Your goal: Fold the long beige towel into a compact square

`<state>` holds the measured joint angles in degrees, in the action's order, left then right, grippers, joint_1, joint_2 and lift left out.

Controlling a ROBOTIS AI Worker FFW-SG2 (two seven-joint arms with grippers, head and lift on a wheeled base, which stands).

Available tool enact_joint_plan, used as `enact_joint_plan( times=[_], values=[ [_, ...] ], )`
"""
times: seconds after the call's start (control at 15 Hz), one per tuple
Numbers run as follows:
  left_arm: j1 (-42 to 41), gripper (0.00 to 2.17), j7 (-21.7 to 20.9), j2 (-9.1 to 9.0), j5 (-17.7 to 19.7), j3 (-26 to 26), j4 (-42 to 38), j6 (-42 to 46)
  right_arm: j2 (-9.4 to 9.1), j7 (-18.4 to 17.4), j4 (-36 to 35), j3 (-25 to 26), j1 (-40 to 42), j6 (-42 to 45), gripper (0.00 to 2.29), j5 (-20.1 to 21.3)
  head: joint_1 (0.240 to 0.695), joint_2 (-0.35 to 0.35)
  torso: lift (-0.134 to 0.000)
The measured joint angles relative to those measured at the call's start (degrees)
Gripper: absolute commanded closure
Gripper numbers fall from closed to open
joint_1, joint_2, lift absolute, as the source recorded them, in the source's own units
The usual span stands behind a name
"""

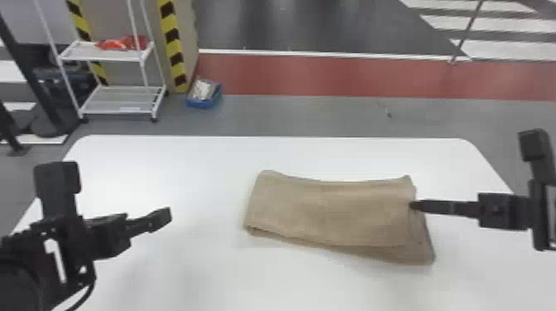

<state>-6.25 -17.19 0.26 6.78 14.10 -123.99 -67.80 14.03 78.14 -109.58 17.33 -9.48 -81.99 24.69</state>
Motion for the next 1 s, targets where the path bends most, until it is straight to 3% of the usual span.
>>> enact_joint_plan(
  times=[0.2, 0.4, 0.67, 0.8, 1.0],
  values=[
    [0.27, 0.09, -0.37, 0.00, -0.03, -0.07, 0.64, 0.04, -0.05, 0.00, 2.85, 0.35, 4.47, 7.38, 1.51, 2.51, 0.695, -0.088, -0.124],
    [0.34, 0.09, -0.40, 0.00, -0.10, -0.49, 0.74, 0.01, -0.93, 0.00, 7.72, 0.18, 3.22, 11.79, 1.51, 3.13, 0.695, -0.092, -0.124],
    [0.13, 0.09, -0.40, 0.00, -0.11, -0.18, 0.49, -0.07, -2.39, 0.00, 4.00, 2.54, 1.96, 9.74, 1.51, 1.69, 0.695, -0.078, -0.124],
    [-0.06, 0.09, -0.51, 0.00, -0.06, 0.34, 0.37, -0.18, -1.43, 0.00, 0.83, 6.14, 2.35, 7.92, 1.51, -0.65, 0.695, -0.094, -0.124],
    [-0.08, 0.09, -1.50, 0.00, 0.04, 1.05, 0.52, -0.23, -1.54, 0.00, 5.51, 5.31, 2.68, 12.01, 1.51, 0.48, 0.695, -0.104, -0.124]
  ],
)
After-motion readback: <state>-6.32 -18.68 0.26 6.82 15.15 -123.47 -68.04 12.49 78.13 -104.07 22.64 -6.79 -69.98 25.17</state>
